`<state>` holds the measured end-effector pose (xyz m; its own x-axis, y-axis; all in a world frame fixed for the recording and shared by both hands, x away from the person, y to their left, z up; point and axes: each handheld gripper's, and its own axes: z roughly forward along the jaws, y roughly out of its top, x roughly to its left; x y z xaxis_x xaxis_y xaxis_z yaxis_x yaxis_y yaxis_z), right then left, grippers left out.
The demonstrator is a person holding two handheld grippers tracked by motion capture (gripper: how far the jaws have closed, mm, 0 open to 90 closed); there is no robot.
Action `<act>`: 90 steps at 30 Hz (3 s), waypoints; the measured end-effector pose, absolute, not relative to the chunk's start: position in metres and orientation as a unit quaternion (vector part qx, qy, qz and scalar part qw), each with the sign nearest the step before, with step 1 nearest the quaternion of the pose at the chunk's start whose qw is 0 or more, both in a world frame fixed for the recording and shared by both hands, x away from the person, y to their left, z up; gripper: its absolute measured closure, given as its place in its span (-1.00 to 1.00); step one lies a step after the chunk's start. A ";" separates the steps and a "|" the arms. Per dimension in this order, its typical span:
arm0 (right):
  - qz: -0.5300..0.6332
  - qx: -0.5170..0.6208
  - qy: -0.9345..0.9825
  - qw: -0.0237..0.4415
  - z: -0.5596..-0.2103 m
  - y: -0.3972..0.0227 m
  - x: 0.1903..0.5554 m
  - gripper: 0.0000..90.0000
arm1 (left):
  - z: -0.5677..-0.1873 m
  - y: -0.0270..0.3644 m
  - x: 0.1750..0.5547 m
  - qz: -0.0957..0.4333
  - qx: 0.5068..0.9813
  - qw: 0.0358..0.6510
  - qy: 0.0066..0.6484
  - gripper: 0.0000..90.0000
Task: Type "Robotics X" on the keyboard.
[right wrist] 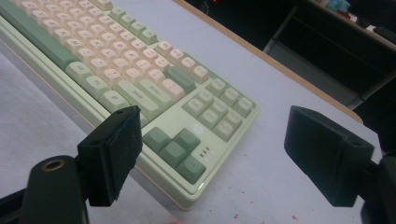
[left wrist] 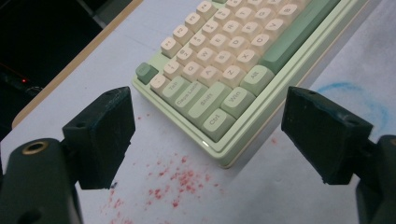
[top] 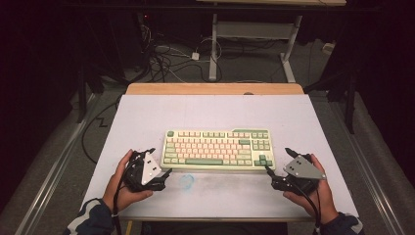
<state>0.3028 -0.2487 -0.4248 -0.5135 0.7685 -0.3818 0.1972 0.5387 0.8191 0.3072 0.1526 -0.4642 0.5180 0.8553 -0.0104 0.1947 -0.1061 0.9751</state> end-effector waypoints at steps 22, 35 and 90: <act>0.354 0.337 0.771 0.408 -0.431 -0.272 0.295 -0.56 | -0.479 0.172 0.308 0.315 0.680 0.519 0.411 -0.64; 0.349 0.374 0.763 0.396 -0.445 -0.294 0.288 -0.56 | -0.487 0.178 0.309 0.303 0.673 0.521 0.430 -0.63; 0.341 0.369 0.774 0.386 -0.460 -0.294 0.284 -0.61 | -0.498 0.180 0.306 0.273 0.686 0.509 0.442 -0.63</act>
